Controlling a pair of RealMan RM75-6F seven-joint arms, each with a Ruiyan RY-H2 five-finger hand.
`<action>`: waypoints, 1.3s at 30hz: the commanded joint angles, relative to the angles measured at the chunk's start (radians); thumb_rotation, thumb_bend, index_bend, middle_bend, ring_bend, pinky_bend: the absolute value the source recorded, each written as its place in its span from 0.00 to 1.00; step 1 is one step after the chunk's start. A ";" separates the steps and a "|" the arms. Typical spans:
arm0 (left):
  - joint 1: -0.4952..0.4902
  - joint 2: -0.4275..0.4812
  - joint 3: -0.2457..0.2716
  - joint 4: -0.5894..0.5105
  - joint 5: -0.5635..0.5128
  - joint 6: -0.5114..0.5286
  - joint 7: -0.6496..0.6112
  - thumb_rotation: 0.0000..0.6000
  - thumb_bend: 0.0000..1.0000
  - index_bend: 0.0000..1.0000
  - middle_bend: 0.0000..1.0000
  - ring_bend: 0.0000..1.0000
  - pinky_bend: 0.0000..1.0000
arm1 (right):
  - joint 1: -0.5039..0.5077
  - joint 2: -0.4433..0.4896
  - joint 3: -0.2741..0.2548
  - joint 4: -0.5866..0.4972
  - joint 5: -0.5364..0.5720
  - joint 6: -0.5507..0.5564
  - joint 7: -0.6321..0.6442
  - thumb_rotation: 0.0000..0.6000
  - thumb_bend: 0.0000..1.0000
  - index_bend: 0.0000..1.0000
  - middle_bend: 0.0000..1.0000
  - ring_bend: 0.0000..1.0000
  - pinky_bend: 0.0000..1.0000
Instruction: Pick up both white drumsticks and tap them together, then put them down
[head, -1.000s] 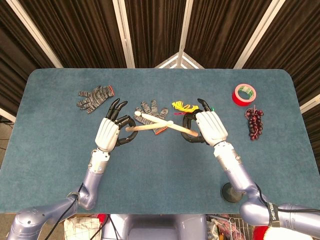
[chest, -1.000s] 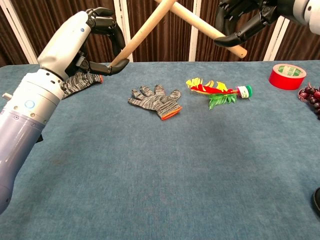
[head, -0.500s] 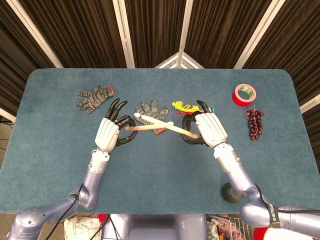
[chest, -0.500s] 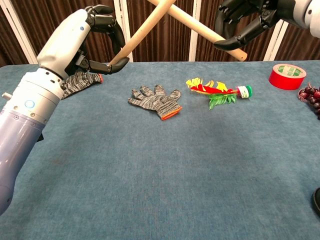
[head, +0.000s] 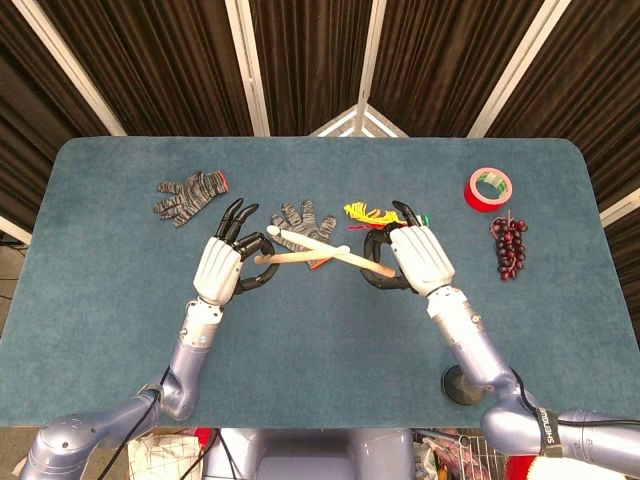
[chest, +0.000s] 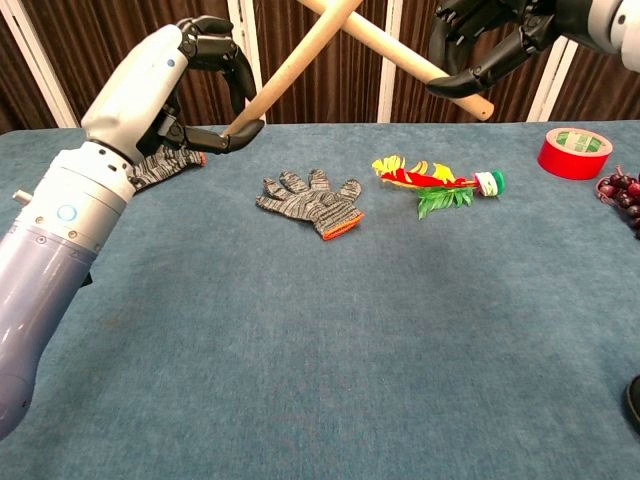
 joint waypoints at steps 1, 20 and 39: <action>0.002 -0.003 0.003 0.005 0.001 0.003 -0.005 1.00 0.46 0.65 0.63 0.12 0.00 | 0.000 0.003 0.001 0.001 0.001 -0.001 0.004 1.00 0.38 0.72 0.62 0.41 0.01; 0.100 0.438 0.110 -0.344 0.078 -0.013 0.168 1.00 0.46 0.65 0.63 0.12 0.00 | -0.070 0.048 -0.098 0.258 -0.180 0.016 0.092 1.00 0.38 0.72 0.62 0.41 0.01; 0.216 0.700 0.226 -0.492 -0.011 -0.235 0.324 1.00 0.45 0.65 0.63 0.12 0.00 | -0.155 -0.046 -0.291 0.582 -0.421 0.016 0.221 1.00 0.39 0.72 0.62 0.41 0.01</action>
